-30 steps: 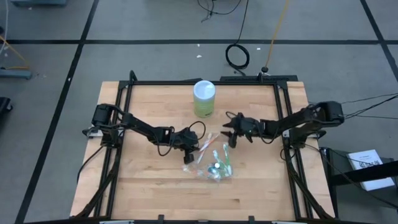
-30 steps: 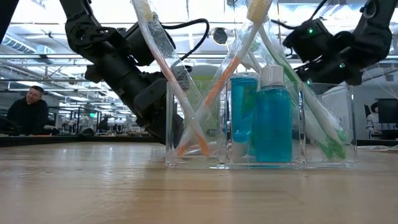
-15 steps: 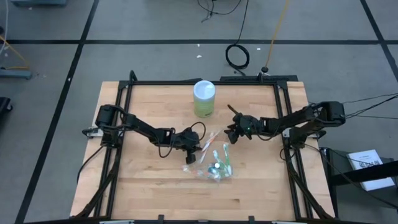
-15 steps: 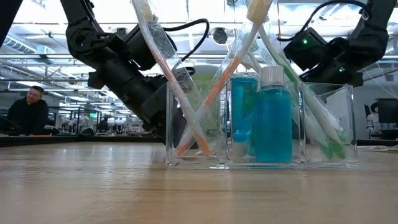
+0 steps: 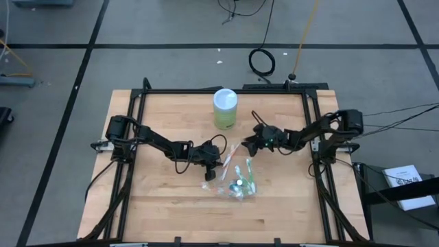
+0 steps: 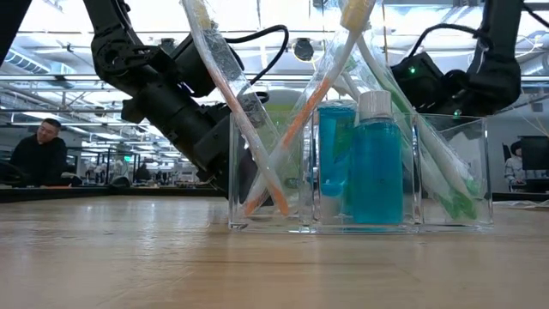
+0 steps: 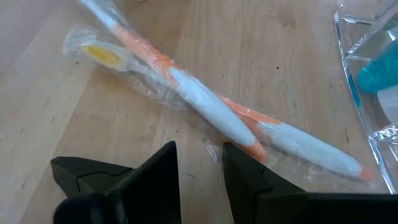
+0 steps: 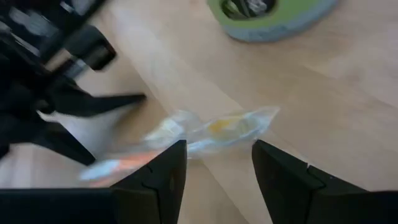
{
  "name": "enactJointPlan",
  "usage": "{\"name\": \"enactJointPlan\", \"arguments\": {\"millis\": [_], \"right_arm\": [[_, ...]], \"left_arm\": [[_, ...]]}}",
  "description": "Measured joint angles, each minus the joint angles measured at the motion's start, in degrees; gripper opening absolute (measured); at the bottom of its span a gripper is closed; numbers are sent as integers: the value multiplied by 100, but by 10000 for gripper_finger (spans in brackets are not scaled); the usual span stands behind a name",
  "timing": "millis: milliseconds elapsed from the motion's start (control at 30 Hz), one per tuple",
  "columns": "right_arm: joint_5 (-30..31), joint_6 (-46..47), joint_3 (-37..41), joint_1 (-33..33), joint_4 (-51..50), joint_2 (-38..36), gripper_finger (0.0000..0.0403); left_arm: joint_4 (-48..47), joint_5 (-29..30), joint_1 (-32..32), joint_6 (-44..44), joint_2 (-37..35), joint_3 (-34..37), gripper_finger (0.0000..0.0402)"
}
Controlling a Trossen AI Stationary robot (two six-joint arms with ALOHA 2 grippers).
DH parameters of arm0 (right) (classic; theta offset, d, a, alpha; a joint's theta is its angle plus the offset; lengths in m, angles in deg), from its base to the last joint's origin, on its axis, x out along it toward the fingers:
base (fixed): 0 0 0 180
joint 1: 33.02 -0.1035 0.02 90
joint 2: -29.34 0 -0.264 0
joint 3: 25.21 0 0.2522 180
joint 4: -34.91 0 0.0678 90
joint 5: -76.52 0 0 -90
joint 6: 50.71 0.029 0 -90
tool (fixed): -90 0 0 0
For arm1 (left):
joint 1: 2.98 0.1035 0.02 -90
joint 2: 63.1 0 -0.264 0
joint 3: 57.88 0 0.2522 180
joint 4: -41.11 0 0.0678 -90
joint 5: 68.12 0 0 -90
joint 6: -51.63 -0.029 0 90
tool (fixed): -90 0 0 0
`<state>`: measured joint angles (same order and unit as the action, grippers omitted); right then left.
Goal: Pick & Place toothbrushing station
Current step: Put the orange toothbrush into the left section of the transparent organizer
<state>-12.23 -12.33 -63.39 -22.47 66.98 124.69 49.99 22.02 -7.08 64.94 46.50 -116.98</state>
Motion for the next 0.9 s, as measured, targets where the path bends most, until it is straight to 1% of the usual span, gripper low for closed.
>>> {"name": "enactJointPlan", "arguments": {"millis": [100,333,433,533,700,800,900], "right_arm": [[-157,25,-5,0,579,356,173],[-31,7,-48,-2,1508,925,173],[39,-5,-44,-2,1667,970,172],[52,-30,-48,6,1649,970,159],[171,-94,-48,28,1634,977,120],[155,-196,-44,26,1691,985,81],[-65,-235,-37,27,1863,992,31]], "left_arm": [[-6,-5,0,-10,0,0,21],[-26,-7,0,-18,0,0,21],[-41,-9,0,-60,0,0,21],[-44,-9,0,-73,0,0,21],[-48,-17,0,-115,0,0,21],[-48,-19,0,-119,0,0,21],[-50,-20,0,-119,0,0,21]]}}
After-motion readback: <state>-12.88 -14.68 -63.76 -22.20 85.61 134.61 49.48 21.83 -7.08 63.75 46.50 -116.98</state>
